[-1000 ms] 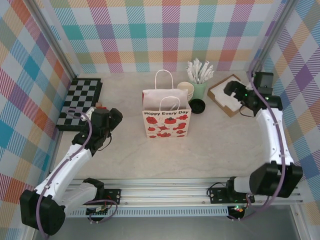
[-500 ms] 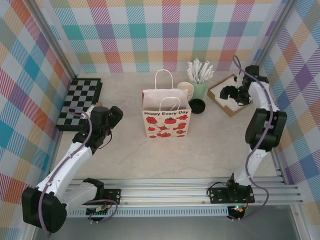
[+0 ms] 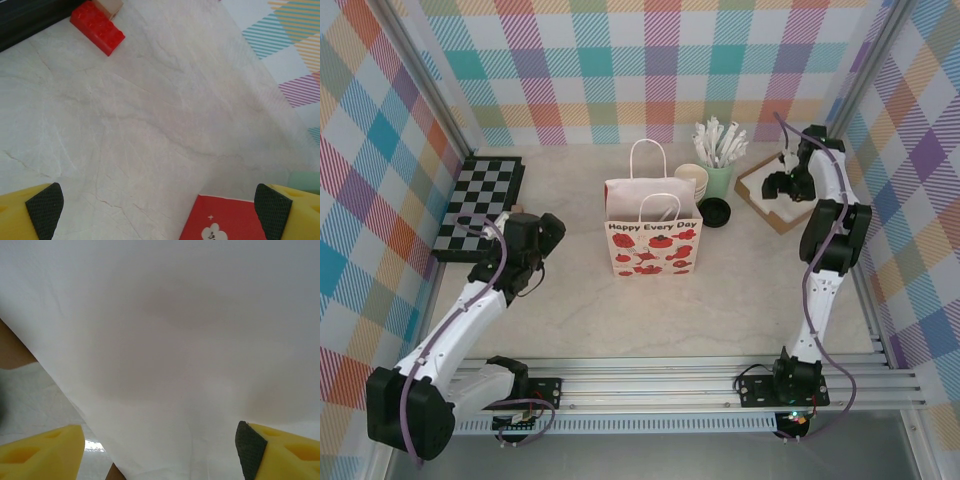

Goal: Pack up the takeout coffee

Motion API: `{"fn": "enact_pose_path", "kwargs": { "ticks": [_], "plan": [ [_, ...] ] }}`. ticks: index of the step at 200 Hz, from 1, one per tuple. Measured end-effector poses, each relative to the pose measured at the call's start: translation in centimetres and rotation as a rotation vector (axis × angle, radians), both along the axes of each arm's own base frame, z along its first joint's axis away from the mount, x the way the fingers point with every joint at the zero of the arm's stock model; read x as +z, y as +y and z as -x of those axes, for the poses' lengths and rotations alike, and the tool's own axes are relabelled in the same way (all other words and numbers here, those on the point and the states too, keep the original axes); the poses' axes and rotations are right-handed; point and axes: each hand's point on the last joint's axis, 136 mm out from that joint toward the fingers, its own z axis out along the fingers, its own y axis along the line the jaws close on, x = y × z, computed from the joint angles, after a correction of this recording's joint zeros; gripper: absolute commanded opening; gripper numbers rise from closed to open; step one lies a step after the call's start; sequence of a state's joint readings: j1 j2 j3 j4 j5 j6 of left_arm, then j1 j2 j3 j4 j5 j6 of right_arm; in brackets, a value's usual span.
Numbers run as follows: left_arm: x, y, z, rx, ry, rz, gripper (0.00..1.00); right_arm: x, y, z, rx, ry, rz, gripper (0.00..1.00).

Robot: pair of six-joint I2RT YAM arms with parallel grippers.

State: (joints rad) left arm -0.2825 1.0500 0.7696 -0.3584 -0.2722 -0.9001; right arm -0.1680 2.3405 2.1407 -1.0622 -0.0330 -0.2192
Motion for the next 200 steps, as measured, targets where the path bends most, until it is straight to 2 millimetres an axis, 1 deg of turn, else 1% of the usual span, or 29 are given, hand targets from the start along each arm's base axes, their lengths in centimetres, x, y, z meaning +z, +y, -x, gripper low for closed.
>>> {"fn": "enact_pose_path", "kwargs": {
  "ticks": [22,33,56,65,97,116,132,159,200],
  "plan": [
    [-0.8,0.0,-0.1,0.001,0.035,-0.012,1.00,-0.5,0.0,0.5,0.004,0.030,0.006,0.76],
    [-0.8,0.0,-0.2,0.001,0.040,-0.013,1.00,-0.6,0.0,0.7,0.002,0.037,0.010,0.71],
    [-0.9,-0.1,-0.4,0.001,0.045,-0.014,1.00,-0.6,-0.4,0.9,-0.003,0.046,0.031,0.56],
    [-1.0,-0.1,-0.4,0.000,0.048,-0.014,1.00,-0.7,-0.5,0.9,-0.012,0.047,0.037,0.54],
    [-1.4,-0.1,-0.1,-0.001,0.065,-0.018,1.00,-0.9,-0.8,1.0,-0.016,0.055,0.054,0.54],
    [-1.4,0.0,-0.1,0.000,0.065,-0.019,1.00,-1.2,-0.7,1.0,-0.015,0.062,0.056,0.57],
    [-1.4,-0.1,-0.1,-0.001,0.065,-0.018,1.00,-1.4,-0.5,1.0,-0.010,0.067,0.060,0.56],
    [-1.4,-0.1,-0.1,-0.001,0.065,-0.018,1.00,-1.4,-0.4,1.0,-0.009,0.072,0.099,0.38],
    [-1.4,0.0,-0.1,0.000,0.065,-0.019,1.00,-1.5,-0.5,1.0,-0.019,0.077,0.134,0.05]
  ]
}}
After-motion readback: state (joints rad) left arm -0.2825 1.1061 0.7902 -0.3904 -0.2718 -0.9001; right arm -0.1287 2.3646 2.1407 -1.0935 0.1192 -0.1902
